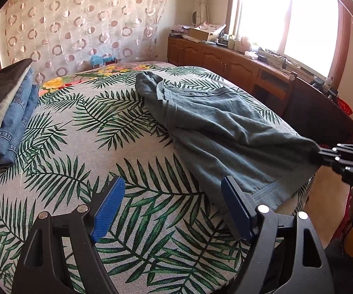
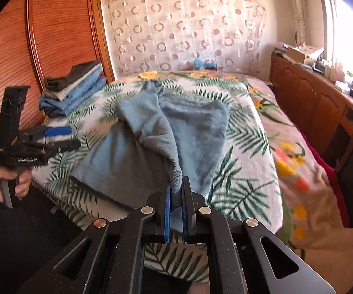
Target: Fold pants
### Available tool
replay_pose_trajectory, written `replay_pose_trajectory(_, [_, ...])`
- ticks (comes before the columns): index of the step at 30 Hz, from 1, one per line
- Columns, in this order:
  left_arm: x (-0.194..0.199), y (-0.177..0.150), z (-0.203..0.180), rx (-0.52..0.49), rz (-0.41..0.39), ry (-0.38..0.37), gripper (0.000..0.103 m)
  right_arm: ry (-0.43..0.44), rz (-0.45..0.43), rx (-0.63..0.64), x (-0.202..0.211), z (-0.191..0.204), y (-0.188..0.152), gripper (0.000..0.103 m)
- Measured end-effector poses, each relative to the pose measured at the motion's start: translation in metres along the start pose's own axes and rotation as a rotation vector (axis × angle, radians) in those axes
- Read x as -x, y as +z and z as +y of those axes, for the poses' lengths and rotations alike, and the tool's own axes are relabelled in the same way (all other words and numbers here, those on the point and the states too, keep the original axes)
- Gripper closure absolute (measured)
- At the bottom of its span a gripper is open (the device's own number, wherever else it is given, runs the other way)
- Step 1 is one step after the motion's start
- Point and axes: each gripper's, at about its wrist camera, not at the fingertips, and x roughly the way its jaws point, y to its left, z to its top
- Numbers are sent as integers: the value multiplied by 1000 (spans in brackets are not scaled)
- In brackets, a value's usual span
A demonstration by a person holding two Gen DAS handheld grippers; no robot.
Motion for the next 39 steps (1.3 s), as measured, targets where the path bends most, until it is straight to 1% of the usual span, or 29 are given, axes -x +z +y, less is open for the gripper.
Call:
replay_pose_trajectory(5, [-1, 0, 0, 1, 3, 3, 22, -33, 52, 7, -13, 1, -7, 96])
replay_pose_trajectory(10, [-3, -1, -1, 4, 2, 3, 22, -18, 64, -22, -14, -3, -4, 96])
replay_pose_trajectory(13, [-1, -1, -1, 6, -11, 10, 22, -5, 65, -41, -14, -12, -4, 96])
replay_pose_trajectory(15, [4, 0, 0, 12, -34, 18, 22, -7, 62, -41, -14, -13, -3, 89])
replay_pose_trajectory(17, [8, 1, 2, 22, -56, 28, 22, -9, 54, -43, -13, -14, -2, 88])
replay_pose_trajectory(19, [11, 2, 5, 34, -78, 39, 22, -7, 41, -48, -12, -18, -2, 84])
replay_pose_trajectory(20, [13, 3, 7, 40, -89, 46, 22, -13, 33, -50, -10, -18, -1, 80])
replay_pose_trajectory(22, [17, 3, 12, 55, -109, 59, 22, -20, 13, -49, -6, -19, 1, 79])
replay_pose_trajectory(25, [20, 5, 18, 73, -128, 77, 22, -28, -15, -49, -4, -20, 8, 72])
replay_pose_trajectory(27, [21, 5, 21, 80, -137, 85, 22, -27, -31, -49, -5, -18, 14, 65])
replay_pose_trajectory(30, [23, 6, 25, 88, -147, 98, 22, -9, -47, -44, -13, -13, 23, 60])
replay_pose_trajectory(39, [26, 4, 35, 108, -160, 119, 22, 47, -38, -17, -50, 1, 49, 59])
